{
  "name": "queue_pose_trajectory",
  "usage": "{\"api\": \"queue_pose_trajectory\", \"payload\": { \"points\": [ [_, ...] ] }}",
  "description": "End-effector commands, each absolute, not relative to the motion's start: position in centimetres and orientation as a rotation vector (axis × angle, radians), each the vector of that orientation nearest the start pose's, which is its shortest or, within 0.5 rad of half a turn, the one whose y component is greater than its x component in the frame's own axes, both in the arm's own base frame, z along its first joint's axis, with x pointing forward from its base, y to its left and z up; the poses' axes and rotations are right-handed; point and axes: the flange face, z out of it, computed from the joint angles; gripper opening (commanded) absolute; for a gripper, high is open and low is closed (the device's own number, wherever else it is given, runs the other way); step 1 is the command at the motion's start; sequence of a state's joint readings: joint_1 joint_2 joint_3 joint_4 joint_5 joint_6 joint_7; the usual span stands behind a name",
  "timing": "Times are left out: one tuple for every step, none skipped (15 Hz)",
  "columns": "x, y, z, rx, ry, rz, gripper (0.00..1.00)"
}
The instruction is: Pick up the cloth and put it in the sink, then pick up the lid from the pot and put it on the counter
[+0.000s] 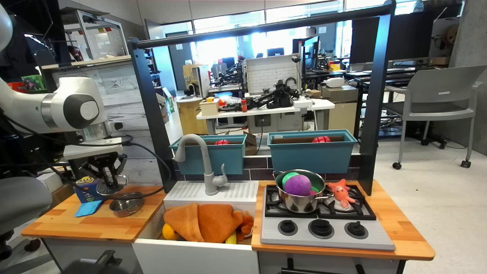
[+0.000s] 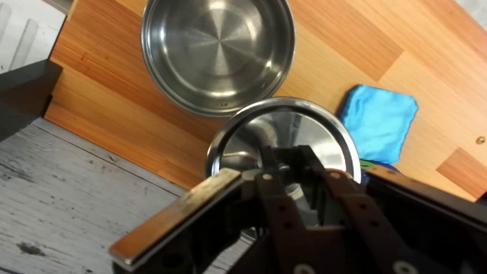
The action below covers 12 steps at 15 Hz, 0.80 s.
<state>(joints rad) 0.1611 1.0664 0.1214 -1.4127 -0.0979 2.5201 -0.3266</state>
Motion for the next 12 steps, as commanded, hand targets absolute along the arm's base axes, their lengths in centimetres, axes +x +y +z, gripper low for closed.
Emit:
{"api": "queue_pose_trajectory", "payload": {
  "points": [
    [70.1, 18.5, 5.0, -2.911, -1.024, -0.131, 0.05],
    [70.4, 18.6, 4.7, -2.907, -1.037, -0.136, 0.05],
    [70.7, 18.8, 4.5, -2.904, -1.048, -0.144, 0.05],
    [71.0, 18.8, 4.3, -2.902, -1.057, -0.151, 0.05],
    [71.3, 18.9, 4.1, -2.9, -1.069, -0.159, 0.05],
    [71.5, 19.0, 4.0, -2.896, -1.079, -0.169, 0.05],
    [71.8, 19.2, 3.9, -2.888, -1.094, -0.184, 0.05],
    [72.1, 19.4, 3.9, -2.882, -1.106, -0.199, 0.05],
    [72.2, 19.6, 3.8, -2.879, -1.11, -0.207, 0.05],
    [72.3, 19.7, 3.7, -2.882, -1.107, -0.208, 0.05],
    [72.4, 19.6, 3.5, -2.883, -1.104, -0.213, 0.05],
    [72.5, 19.6, 3.3, -2.896, -1.097, -0.221, 0.05]
  ]
}}
